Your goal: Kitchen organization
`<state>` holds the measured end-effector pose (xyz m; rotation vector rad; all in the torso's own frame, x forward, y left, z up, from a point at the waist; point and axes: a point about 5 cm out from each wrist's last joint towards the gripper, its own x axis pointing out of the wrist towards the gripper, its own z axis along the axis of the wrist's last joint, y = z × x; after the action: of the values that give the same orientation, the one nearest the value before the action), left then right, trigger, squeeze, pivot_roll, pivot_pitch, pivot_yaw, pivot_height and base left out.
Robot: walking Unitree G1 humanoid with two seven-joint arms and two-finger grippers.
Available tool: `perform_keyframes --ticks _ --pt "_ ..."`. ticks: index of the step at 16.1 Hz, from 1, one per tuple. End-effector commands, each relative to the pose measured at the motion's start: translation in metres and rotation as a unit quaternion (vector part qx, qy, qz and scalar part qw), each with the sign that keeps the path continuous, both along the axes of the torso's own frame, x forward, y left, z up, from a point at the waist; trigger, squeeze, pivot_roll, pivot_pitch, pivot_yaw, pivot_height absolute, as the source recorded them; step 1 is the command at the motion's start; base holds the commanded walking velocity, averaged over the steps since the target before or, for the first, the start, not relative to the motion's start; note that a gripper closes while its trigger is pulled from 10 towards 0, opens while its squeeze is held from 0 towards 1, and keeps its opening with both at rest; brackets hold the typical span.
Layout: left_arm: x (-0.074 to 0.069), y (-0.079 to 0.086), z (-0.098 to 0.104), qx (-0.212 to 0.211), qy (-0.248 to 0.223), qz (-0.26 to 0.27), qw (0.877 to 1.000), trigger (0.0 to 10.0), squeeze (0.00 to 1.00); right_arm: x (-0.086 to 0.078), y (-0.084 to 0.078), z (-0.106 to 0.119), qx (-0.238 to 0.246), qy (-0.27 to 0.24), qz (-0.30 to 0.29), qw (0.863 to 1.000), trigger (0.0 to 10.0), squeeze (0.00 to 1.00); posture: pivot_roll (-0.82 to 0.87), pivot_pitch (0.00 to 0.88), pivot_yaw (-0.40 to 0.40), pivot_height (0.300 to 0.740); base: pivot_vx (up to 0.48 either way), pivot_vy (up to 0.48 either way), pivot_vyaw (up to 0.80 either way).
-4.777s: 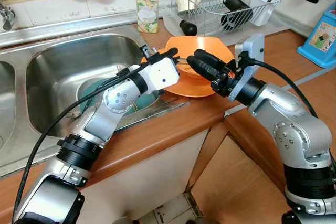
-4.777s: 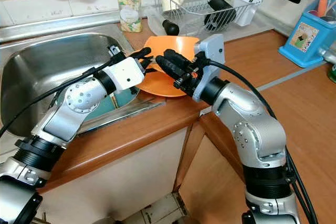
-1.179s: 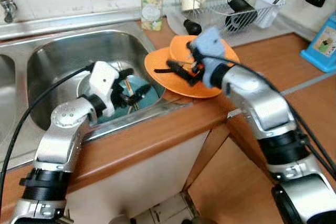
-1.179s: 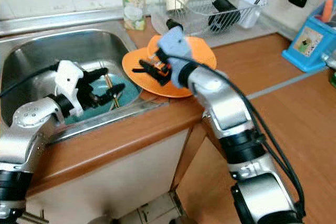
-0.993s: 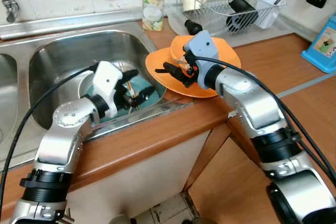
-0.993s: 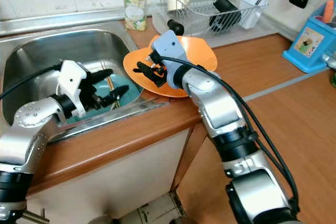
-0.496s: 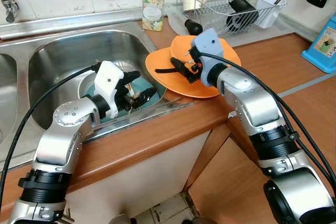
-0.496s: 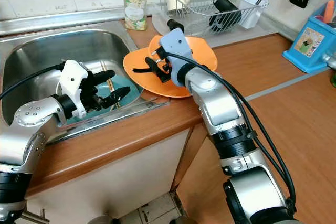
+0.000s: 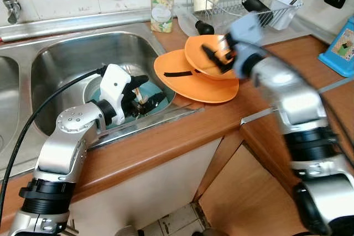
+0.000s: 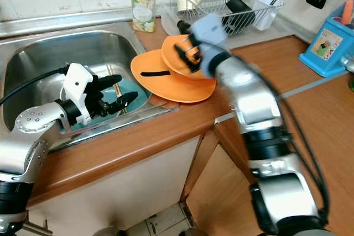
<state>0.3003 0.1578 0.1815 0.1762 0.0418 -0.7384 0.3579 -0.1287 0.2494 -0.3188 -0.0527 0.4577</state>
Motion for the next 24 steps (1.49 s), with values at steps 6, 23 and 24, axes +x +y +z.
perform_keyframes --ticks 6,23,24 --pt "-0.001 -0.013 0.004 -0.002 -0.002 -0.029 1.000 10.0 0.00 -0.040 -0.045 0.014 -0.015 -0.012 -0.023 1.000 10.0 0.00 -0.20 0.000 -0.002 0.740 0.000 0.000 0.00" --pt "-0.016 -0.043 -0.002 -0.029 0.014 -0.080 0.996 10.0 0.00 -0.063 -0.004 -0.047 0.072 0.050 -0.080 0.993 10.0 0.00 -0.19 0.000 -0.012 0.740 0.000 0.000 0.00" --pt "-0.018 -0.044 -0.002 -0.029 0.015 -0.081 0.996 10.0 0.00 -0.061 -0.008 -0.052 0.103 0.059 -0.117 0.986 6.9 0.00 -0.18 0.000 -0.020 0.740 0.000 0.000 0.00"
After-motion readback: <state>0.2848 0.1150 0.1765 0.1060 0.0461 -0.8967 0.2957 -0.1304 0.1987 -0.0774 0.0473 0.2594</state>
